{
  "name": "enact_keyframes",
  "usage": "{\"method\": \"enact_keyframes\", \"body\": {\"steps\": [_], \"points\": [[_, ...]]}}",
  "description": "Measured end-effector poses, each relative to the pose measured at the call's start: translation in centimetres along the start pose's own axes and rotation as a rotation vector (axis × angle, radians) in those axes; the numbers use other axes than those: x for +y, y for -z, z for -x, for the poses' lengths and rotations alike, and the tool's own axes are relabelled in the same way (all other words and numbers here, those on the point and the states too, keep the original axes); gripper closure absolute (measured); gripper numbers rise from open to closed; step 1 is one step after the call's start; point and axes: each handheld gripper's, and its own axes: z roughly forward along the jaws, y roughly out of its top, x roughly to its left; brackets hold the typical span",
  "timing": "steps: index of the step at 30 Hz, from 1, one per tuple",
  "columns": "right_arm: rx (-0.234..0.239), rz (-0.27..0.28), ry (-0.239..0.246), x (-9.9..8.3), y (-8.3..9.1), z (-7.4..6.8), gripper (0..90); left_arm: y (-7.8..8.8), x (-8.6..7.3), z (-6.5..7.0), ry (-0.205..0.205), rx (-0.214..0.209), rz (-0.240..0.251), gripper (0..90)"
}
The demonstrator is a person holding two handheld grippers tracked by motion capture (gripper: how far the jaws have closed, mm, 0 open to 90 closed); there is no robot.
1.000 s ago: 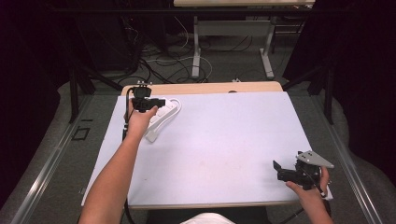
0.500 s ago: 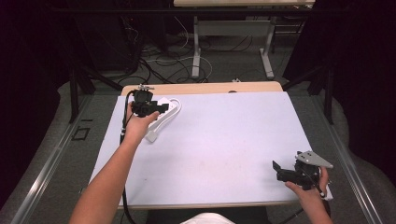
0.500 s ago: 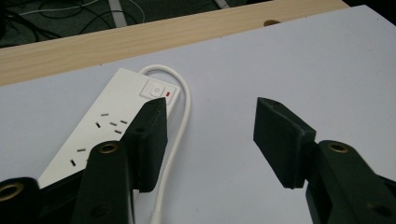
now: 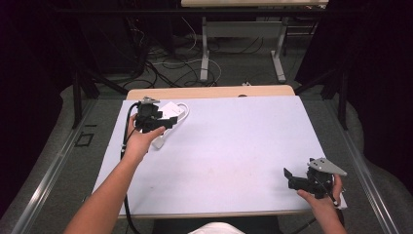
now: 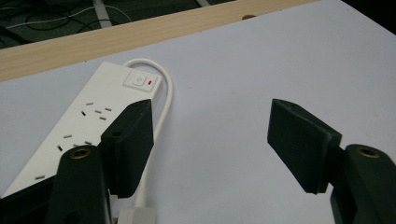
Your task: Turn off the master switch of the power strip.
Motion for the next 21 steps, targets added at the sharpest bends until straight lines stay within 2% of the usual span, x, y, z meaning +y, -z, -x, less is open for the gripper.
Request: {"method": "enact_keyframes", "body": {"steps": [3, 6, 11, 18, 21], "points": [[-0.003, 0.01, 0.0, 0.0, -0.1, -0.1, 0.0, 0.2, -0.6, 0.3, 0.023, -0.026, -0.001, 29.6], [-0.001, 0.01, -0.001, 0.0, -0.1, -0.1, 0.0, 0.4, -1.2, 0.5, 0.048, -0.031, -0.026, 25.8], [0.0, 0.005, -0.005, 0.0, -0.1, -0.2, 0.0, 0.9, -2.0, 0.4, 0.044, -0.015, -0.031, 17.6], [-0.002, 0.006, -0.005, 0.0, -0.1, -0.1, 0.0, 2.0, -3.3, 0.4, 0.078, -0.03, -0.007, 10.4], [-0.002, 0.009, -0.005, 0.0, 0.0, -0.2, 0.0, 2.7, -4.0, 0.5, 0.086, -0.018, 0.005, 5.4]]}}
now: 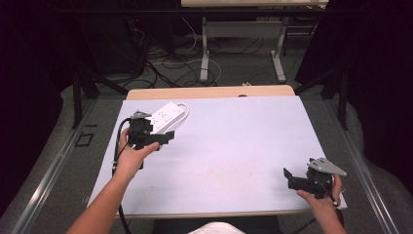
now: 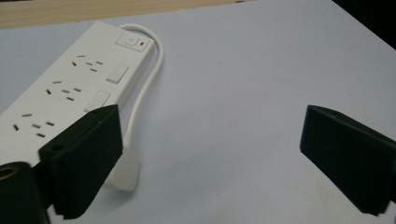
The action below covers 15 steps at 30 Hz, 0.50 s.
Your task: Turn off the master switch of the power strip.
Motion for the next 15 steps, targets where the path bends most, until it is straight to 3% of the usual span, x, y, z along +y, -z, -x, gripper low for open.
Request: {"method": "enact_keyframes", "body": {"steps": [3, 15], "points": [[0.001, 0.002, -0.001, 0.0, 0.0, 0.0, 0.0, 0.7, -0.7, 0.0, 0.002, 0.01, -0.001, 0.6], [0.004, -0.005, 0.005, 0.1, 0.1, -0.1, 0.0, 2.6, -3.7, -0.2, 0.018, 0.012, -0.002, 0.6]]}}
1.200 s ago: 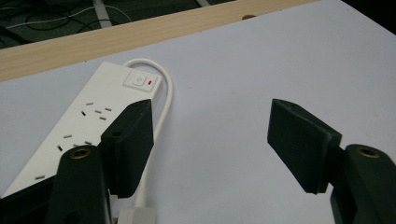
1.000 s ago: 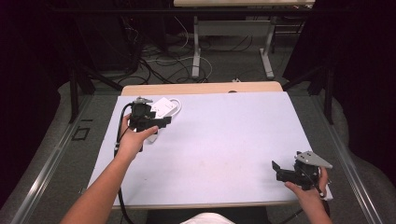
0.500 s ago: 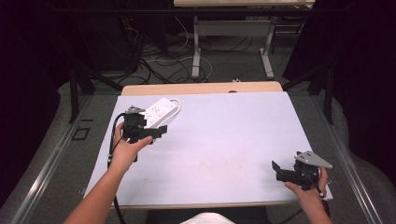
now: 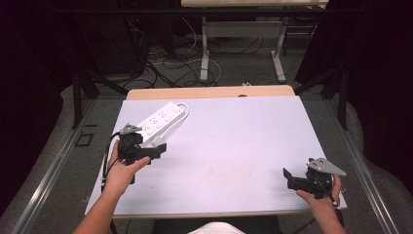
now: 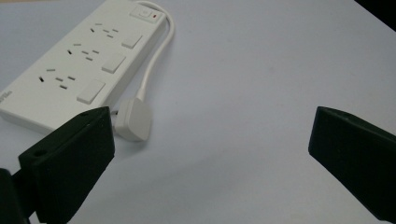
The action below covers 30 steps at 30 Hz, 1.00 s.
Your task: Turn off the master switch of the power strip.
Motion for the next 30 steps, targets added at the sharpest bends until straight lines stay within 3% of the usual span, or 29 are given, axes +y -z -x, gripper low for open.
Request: {"method": "enact_keyframes", "body": {"steps": [6, 11, 18, 30], "points": [[0.003, -0.001, 0.001, 0.0, 0.0, 0.0, 0.1, 0.8, -1.9, -0.1, -0.002, -0.016, 0.015, 0.6], [-0.001, 0.003, 0.002, 0.0, -0.1, -0.1, 0.1, 0.6, -3.3, -0.3, -0.012, 0.0, 0.019, 0.6], [0.0, -0.013, 0.007, 0.0, 0.0, 0.0, 0.1, 0.3, -6.1, -0.6, 0.032, 0.001, 0.031, 0.6], [-0.003, -0.001, 0.012, 0.1, -0.2, 0.0, 0.1, 0.7, -8.9, -2.4, 0.046, 0.053, 0.039, 0.7]]}}
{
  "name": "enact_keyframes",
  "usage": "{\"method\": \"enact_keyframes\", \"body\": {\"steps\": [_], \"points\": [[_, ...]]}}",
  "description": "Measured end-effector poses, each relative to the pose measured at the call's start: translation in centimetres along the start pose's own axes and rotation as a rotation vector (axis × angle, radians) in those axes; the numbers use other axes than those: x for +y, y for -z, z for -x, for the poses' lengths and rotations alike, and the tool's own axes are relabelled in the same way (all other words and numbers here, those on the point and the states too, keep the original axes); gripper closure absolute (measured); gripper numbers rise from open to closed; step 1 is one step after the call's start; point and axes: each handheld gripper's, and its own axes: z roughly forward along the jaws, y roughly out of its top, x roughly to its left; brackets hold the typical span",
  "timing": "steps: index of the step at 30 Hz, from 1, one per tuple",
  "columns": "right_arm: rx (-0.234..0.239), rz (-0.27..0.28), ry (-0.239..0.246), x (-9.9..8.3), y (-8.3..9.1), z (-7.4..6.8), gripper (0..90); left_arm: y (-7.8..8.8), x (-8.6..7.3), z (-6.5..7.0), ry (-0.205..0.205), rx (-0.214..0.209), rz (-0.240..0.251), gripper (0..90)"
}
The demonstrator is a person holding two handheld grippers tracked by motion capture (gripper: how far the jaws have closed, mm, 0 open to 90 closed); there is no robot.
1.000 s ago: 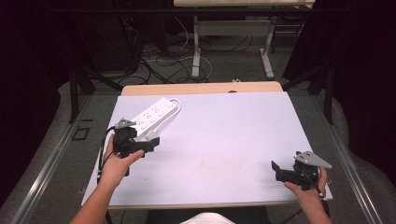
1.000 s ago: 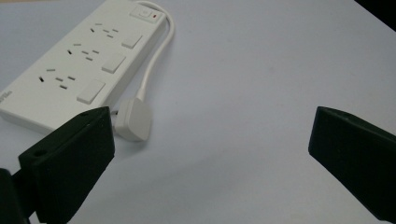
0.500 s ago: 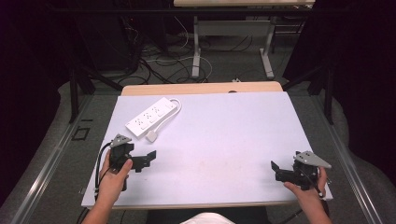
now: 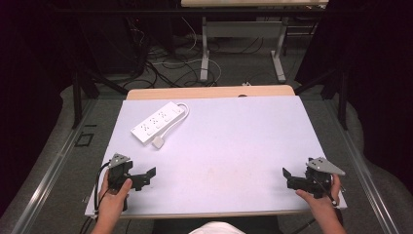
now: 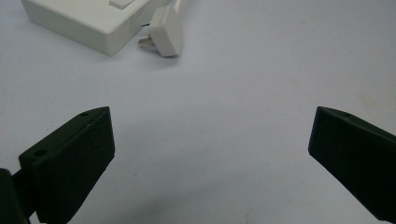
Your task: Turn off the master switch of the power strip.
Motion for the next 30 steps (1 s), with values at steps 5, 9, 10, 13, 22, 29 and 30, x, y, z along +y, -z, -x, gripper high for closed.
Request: {"method": "enact_keyframes", "body": {"steps": [5, 9, 10, 13, 22, 29, 30], "points": [[-0.004, 0.004, -0.007, 0.0, -0.3, 0.0, 0.1, -0.1, -0.6, -1.0, 0.002, 0.029, -0.017, 0.7], [0.0, -0.001, 0.003, 0.0, -0.3, 0.0, 0.1, -0.1, -1.1, -1.5, 0.006, 0.049, -0.03, 0.7], [0.005, -0.019, 0.003, 0.0, -0.2, 0.0, 0.1, 0.0, -1.2, -1.7, 0.007, 0.053, -0.026, 0.7], [0.003, -0.003, 0.0, -0.1, -0.3, -0.1, 0.1, 0.1, -1.4, -2.0, 0.019, 0.062, -0.023, 0.7], [0.013, -0.012, 0.01, -0.1, -0.4, -0.1, 0.1, 0.0, -1.6, -2.7, 0.049, 0.073, -0.015, 0.7], [0.009, -0.015, 0.001, -0.1, -0.5, 0.0, 0.1, 0.1, -1.5, -2.8, 0.047, 0.077, -0.014, 0.7], [0.011, -0.014, 0.006, -0.1, -0.5, 0.0, 0.1, 0.1, -1.5, -2.8, 0.047, 0.077, -0.014, 0.7]]}}
